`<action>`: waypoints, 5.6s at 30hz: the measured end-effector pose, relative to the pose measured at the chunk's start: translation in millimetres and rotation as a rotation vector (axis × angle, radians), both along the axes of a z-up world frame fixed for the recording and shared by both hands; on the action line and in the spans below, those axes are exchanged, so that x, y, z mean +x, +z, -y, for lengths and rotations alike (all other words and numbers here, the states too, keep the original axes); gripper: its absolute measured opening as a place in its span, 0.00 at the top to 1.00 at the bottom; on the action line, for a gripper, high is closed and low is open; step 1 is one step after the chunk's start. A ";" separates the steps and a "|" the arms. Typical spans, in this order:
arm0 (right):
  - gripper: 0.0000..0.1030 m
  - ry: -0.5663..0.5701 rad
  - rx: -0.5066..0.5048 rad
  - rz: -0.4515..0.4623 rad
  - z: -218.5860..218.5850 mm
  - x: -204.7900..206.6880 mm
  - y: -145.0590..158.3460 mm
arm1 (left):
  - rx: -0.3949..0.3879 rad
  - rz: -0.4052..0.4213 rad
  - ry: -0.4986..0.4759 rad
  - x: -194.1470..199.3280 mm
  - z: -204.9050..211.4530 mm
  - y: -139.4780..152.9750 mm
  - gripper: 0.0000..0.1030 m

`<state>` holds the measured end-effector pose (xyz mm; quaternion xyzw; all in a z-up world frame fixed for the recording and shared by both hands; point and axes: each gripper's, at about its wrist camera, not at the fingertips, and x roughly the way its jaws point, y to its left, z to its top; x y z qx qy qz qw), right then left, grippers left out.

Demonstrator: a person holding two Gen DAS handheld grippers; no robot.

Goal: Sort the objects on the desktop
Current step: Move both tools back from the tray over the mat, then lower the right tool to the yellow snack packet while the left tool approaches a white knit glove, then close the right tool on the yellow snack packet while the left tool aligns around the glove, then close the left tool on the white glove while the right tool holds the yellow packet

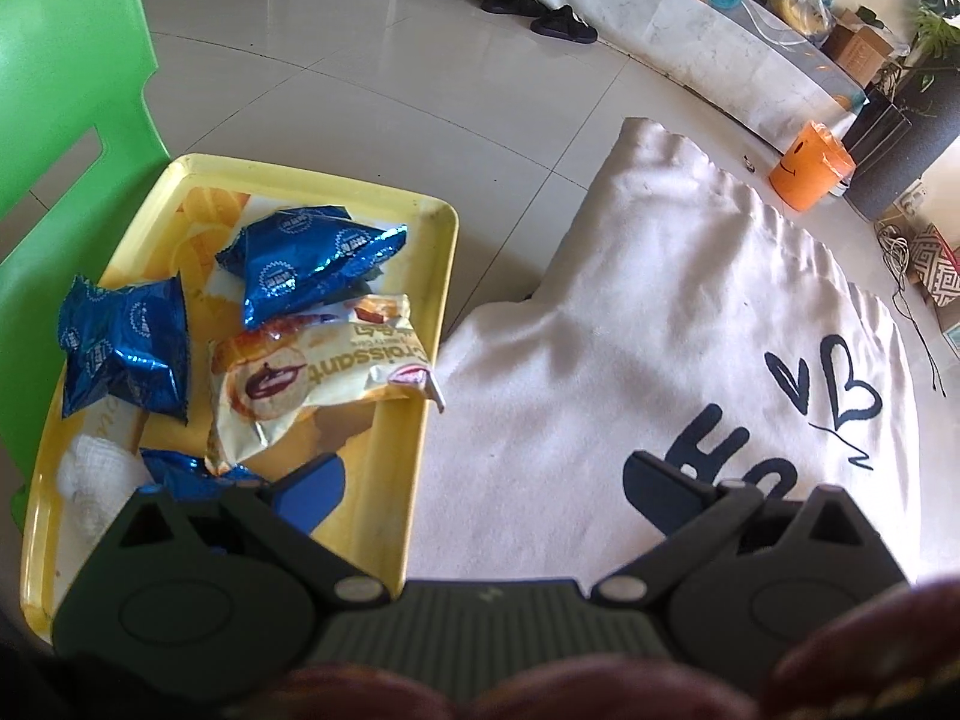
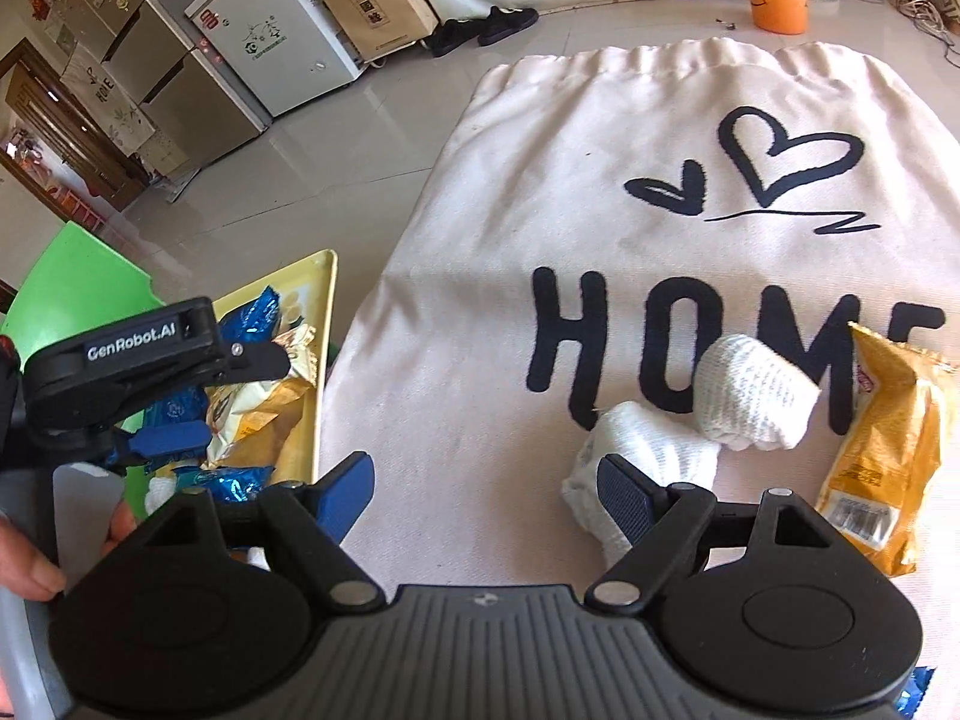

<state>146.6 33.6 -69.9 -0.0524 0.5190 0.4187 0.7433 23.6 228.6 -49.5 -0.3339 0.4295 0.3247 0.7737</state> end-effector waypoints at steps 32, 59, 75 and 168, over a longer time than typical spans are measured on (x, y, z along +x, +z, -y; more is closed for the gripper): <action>0.19 -0.348 -0.160 0.028 91.9 80.9 4.8 | -0.073 -0.039 -0.316 66.5 119.5 -36.9 0.01; 0.18 -0.512 -0.247 -0.082 117.7 106.6 -32.9 | -0.121 -0.058 -0.320 90.6 144.3 -74.4 0.01; 0.18 -0.500 -0.251 -0.080 103.1 101.5 -57.7 | 0.092 -0.137 -0.336 92.8 161.3 -82.8 0.00; 0.21 -0.307 -0.267 -0.130 80.2 65.5 -52.9 | 0.153 -0.195 -0.397 36.4 146.9 -91.6 0.00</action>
